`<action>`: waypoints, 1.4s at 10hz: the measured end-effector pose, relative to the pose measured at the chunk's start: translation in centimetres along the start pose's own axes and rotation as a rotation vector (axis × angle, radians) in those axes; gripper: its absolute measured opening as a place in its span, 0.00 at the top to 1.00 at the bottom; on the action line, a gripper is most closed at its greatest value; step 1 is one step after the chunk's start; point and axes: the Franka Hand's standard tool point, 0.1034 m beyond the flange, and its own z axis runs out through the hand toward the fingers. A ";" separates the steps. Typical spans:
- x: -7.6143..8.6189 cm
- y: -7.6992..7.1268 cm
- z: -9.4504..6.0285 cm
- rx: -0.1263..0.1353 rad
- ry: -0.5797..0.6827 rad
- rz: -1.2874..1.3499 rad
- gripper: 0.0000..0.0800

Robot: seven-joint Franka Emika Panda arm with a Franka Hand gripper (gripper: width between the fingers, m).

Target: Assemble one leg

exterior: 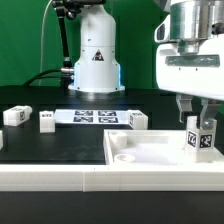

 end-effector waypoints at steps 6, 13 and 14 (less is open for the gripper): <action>-0.2 -0.4 -0.3 0.006 0.000 -0.386 0.19; -2.2 -0.3 0.3 0.028 0.024 -1.131 0.19; -2.3 -0.2 0.4 0.030 0.030 -1.196 0.19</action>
Offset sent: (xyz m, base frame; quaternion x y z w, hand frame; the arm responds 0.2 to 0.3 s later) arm 0.0018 0.0072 0.0069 0.0127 -0.0167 -0.0850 0.9962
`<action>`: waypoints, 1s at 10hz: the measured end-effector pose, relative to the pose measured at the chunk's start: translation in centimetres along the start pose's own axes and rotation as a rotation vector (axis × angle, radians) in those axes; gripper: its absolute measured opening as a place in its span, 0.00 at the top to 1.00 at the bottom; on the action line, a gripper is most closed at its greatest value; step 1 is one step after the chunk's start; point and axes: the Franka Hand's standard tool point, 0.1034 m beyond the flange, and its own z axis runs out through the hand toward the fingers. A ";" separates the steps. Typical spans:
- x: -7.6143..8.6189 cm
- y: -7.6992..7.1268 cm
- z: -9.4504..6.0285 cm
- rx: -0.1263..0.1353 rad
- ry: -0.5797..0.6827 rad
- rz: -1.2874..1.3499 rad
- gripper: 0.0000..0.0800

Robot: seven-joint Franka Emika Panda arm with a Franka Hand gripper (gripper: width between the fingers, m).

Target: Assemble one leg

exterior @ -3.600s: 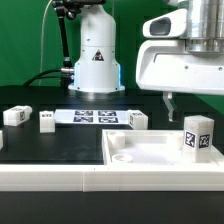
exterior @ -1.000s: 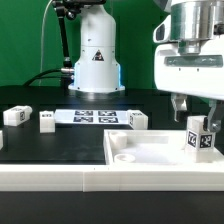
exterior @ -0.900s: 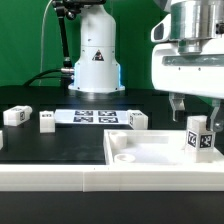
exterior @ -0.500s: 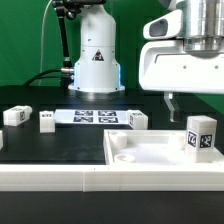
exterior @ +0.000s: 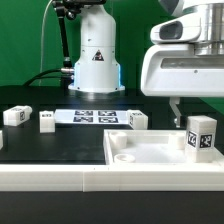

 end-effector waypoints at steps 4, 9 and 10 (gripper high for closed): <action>0.3 1.1 0.0 -0.018 0.000 -0.164 0.19; 0.3 1.2 0.1 -0.018 -0.001 -0.163 0.64; 0.3 1.2 0.1 -0.018 -0.001 -0.163 0.64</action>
Offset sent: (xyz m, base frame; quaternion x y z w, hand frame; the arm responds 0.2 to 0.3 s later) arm 0.0000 0.0000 0.0000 0.0000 0.0000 -0.0650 0.9979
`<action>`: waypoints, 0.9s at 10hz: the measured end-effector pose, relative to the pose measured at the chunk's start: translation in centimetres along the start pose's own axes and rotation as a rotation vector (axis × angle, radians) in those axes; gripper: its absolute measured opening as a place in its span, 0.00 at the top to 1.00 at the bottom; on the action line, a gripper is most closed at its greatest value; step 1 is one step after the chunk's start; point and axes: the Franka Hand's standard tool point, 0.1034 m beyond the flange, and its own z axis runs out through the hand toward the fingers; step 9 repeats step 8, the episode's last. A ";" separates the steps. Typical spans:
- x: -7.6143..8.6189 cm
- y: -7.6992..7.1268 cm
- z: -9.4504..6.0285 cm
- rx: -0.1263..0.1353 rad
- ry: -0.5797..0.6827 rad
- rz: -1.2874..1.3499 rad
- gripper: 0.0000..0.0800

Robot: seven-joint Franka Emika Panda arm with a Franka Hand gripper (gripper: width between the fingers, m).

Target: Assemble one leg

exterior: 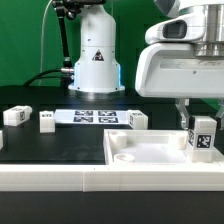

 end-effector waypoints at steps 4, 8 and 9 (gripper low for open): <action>0.0 0.0 0.0 0.000 0.000 0.000 0.64; 0.0 0.0 0.0 0.000 0.000 0.000 0.40; 0.0 0.0 0.0 0.000 0.000 0.000 0.40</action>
Offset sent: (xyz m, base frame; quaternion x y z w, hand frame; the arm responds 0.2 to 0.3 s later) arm 0.0000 0.0000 0.0000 0.0000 0.0000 0.0000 1.0000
